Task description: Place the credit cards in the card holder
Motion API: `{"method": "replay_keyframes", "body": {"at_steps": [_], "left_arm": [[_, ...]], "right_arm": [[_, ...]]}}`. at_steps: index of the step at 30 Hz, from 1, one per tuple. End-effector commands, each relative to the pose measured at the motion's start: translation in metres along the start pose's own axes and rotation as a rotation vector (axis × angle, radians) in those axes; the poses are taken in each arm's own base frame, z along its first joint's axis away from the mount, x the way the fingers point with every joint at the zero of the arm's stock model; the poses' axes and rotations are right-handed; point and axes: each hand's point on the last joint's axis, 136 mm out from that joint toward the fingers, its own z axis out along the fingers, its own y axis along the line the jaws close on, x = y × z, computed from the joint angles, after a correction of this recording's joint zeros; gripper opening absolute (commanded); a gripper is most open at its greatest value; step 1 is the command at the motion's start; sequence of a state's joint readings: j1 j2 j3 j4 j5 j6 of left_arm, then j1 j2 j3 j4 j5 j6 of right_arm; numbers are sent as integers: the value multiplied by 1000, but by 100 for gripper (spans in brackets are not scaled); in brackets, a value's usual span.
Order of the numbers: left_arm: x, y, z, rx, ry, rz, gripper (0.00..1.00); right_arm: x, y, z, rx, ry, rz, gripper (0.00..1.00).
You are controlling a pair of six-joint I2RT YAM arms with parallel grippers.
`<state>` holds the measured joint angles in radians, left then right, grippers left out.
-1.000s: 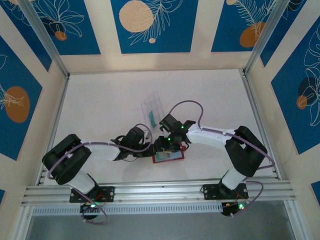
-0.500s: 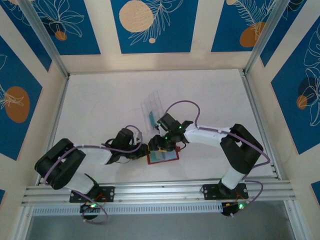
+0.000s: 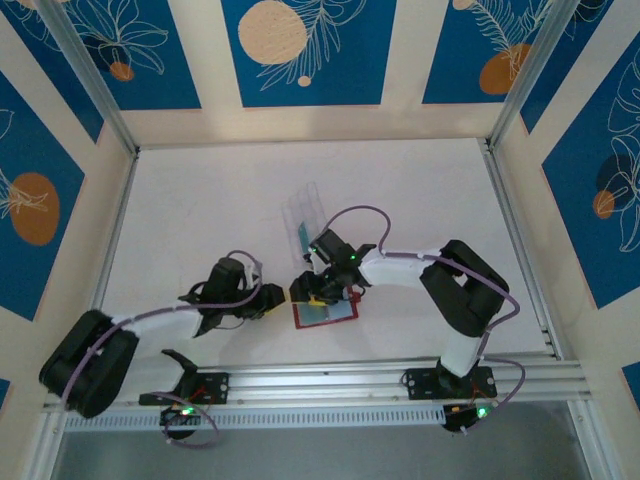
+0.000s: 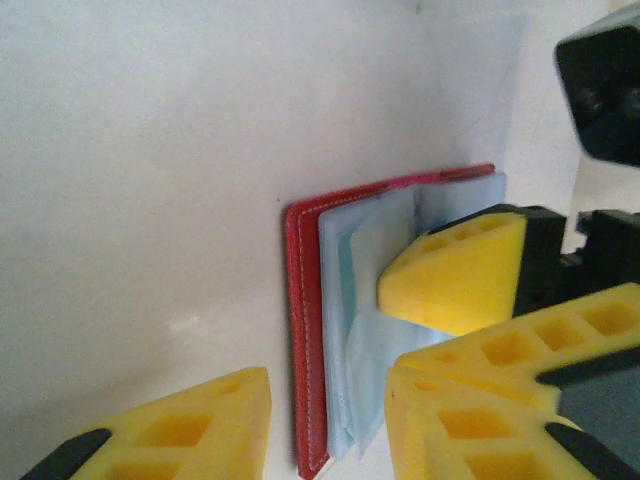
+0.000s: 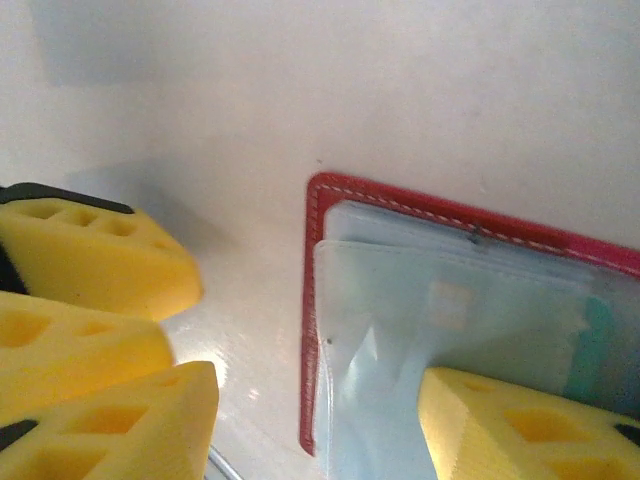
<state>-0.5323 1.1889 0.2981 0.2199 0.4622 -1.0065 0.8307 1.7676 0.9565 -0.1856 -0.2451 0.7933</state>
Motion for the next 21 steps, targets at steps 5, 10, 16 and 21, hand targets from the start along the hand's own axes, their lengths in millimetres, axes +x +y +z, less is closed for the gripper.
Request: {"method": "replay_keyframes", "body": {"at_steps": [5, 10, 16, 21], "left_arm": [[-10, 13, -30, -162, -49, 58, 40], [-15, 10, -33, -172, -51, 83, 41], [-21, -8, -31, -156, -19, 146, 42], [-31, -21, -24, -126, -15, 162, 41]], "right_arm": [[12, -23, 17, 26, 33, 35, 59], [-1, -3, -16, 65, -22, -52, 61], [-30, 9, -69, 179, -95, -128, 62], [-69, 8, -109, 250, -169, -146, 59]]}}
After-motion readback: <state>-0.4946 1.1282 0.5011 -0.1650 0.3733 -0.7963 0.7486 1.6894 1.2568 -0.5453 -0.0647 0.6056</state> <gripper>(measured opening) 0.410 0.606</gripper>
